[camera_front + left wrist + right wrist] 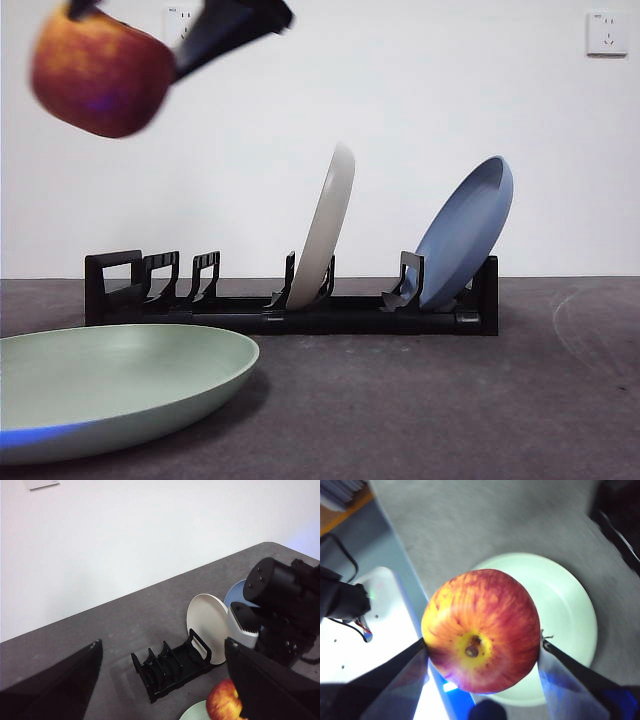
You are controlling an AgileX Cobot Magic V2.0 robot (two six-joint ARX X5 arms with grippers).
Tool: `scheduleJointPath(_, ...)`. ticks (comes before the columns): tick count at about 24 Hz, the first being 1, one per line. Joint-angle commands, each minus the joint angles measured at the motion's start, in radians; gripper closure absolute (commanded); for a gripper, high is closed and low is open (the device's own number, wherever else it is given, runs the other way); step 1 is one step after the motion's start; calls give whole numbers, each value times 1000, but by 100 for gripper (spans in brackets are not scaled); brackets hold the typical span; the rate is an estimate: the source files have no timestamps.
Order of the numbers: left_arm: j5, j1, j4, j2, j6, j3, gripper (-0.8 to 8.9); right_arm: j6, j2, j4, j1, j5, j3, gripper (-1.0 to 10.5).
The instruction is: Take the green plate from the plate rack,put the plate on the table,take the apple from the table,put the apple in the plate
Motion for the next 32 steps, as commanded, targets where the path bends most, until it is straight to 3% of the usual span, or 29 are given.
scheduleJointPath(1,2,2,0,-6,3,1,404,6,29,32,34,72,1,963)
scheduleJointPath(3,13,2,0,-5,3,1,404,7,66,29,40,86,1,963)
scheduleJointPath(7,135,2,-6,-5,0,0,406,2,183,-8,39,86,1,963)
scheduleJointPath(14,132,2,-8,-5,0,-27,409,-8,286,-13,39,85,1,963)
scheduleJointPath(32,132,2,-8,-5,4,-27,409,-23,336,8,38,116,1,963)
